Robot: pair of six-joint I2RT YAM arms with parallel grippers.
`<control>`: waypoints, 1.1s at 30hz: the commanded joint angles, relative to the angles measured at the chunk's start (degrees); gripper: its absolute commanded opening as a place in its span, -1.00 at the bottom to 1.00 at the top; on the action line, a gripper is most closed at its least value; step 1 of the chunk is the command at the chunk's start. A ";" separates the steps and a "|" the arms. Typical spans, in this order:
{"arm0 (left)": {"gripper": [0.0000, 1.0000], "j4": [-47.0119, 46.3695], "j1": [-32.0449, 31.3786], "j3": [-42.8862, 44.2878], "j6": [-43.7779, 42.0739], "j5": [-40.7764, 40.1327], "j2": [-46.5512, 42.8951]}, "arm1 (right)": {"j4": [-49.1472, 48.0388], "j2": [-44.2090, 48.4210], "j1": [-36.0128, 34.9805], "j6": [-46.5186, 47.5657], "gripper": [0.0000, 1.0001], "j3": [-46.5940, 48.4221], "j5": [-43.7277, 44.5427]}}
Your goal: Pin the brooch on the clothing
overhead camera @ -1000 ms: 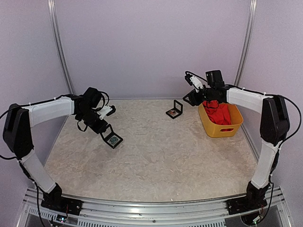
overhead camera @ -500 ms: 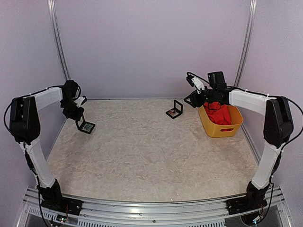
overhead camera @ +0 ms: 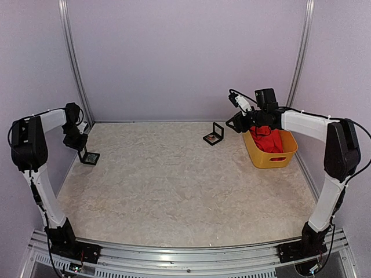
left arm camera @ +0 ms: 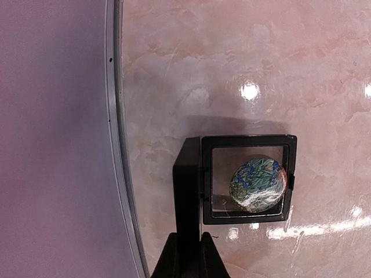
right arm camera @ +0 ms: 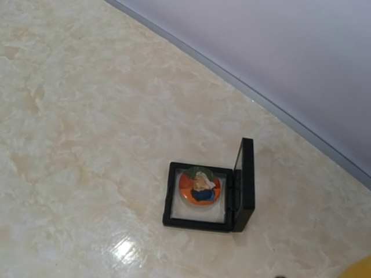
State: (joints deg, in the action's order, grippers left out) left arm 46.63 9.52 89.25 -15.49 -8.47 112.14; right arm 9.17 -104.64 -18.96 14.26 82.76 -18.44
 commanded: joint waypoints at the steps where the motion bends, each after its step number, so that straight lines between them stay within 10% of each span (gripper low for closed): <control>1: -1.00 -0.46 0.76 2.46 0.61 -1.01 0.92 | -0.03 2.51 -0.25 0.39 0.21 -0.32 -0.81; 13: -0.97 -1.50 1.92 2.01 0.54 -0.18 1.36 | 2.21 2.91 1.17 -4.42 0.25 1.93 5.21; 20: -0.01 -1.79 2.00 1.73 0.75 0.35 1.06 | 3.16 4.55 7.67 -9.42 0.28 0.26 12.54; 33: 0.48 -9.64 -3.06 -1.89 1.37 -1.16 -13.26 | 9.73 0.99 7.83 -12.97 0.16 -3.71 10.43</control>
State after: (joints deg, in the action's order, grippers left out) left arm 42.37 9.85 89.80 -14.33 -9.06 106.63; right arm 17.12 -102.32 -10.00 3.88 81.69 -6.57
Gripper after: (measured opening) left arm 0.730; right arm 0.595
